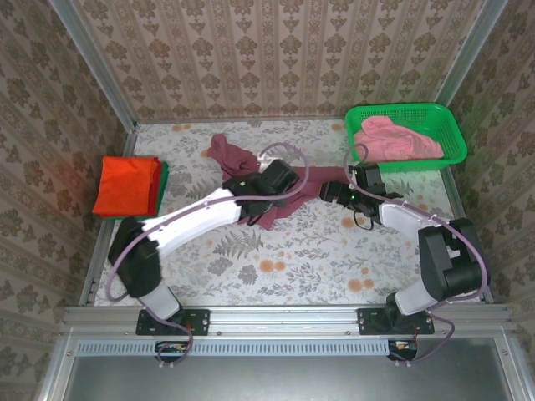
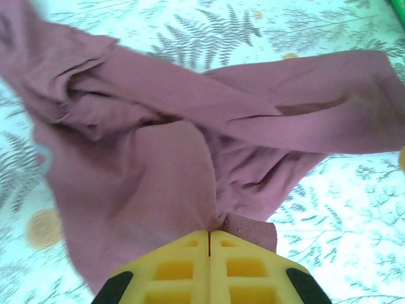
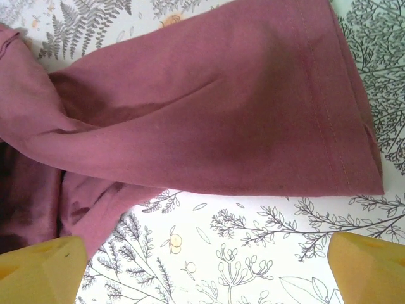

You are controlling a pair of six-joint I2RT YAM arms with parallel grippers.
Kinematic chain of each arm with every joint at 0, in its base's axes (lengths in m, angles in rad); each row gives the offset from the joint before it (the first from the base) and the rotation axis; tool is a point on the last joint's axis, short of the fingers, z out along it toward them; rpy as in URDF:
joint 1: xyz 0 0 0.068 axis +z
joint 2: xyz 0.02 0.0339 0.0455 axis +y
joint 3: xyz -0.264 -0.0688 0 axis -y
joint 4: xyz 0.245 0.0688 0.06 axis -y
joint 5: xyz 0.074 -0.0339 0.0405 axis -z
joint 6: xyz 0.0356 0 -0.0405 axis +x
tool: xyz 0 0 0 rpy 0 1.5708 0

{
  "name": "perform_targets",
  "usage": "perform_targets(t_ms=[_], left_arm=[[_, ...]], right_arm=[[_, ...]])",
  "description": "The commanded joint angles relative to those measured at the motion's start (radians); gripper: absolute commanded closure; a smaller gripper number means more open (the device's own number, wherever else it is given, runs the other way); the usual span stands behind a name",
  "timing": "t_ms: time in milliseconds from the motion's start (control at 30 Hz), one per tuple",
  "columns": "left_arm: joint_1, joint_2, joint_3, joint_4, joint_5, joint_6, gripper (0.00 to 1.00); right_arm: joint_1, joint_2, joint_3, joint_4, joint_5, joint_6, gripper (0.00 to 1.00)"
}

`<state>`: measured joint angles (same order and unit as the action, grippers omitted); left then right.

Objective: Fold and stack the t-shirts

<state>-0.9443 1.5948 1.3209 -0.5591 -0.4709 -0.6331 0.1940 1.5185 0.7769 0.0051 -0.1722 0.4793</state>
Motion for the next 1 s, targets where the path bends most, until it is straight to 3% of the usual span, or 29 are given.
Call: perform_targets(t_ms=[0,300,533,633,733,800,967], left_arm=[[0.049,-0.141,-0.128,-0.028,-0.068,-0.056,1.0],[0.224,-0.507,-0.439,-0.029,0.001,-0.145,1.0],[0.304,-0.636,-0.545,-0.08,0.022,-0.18,1.0],[0.325,-0.682,-0.573,-0.106,0.011,-0.189,1.0],[0.357,-0.728,-0.603,-0.132,0.016,-0.189,1.0],[0.377,-0.758,-0.619,-0.154,0.027,-0.189,1.0],[0.404,-0.854,-0.654,-0.2,0.027,-0.194,1.0]], right_arm=[[-0.005,0.04,0.029,0.017,-0.005,0.015,0.02],[-0.003,0.229,0.164,-0.065,0.107,0.066,0.11],[0.012,0.361,0.339,-0.294,0.239,0.108,0.19],[0.019,0.37,0.358,-0.316,0.258,0.122,0.4],[0.018,0.359,0.35,-0.307,0.283,0.143,0.78],[0.016,0.319,0.324,-0.284,0.305,0.147,0.97],[0.015,0.114,0.182,-0.172,0.359,0.139,1.0]])
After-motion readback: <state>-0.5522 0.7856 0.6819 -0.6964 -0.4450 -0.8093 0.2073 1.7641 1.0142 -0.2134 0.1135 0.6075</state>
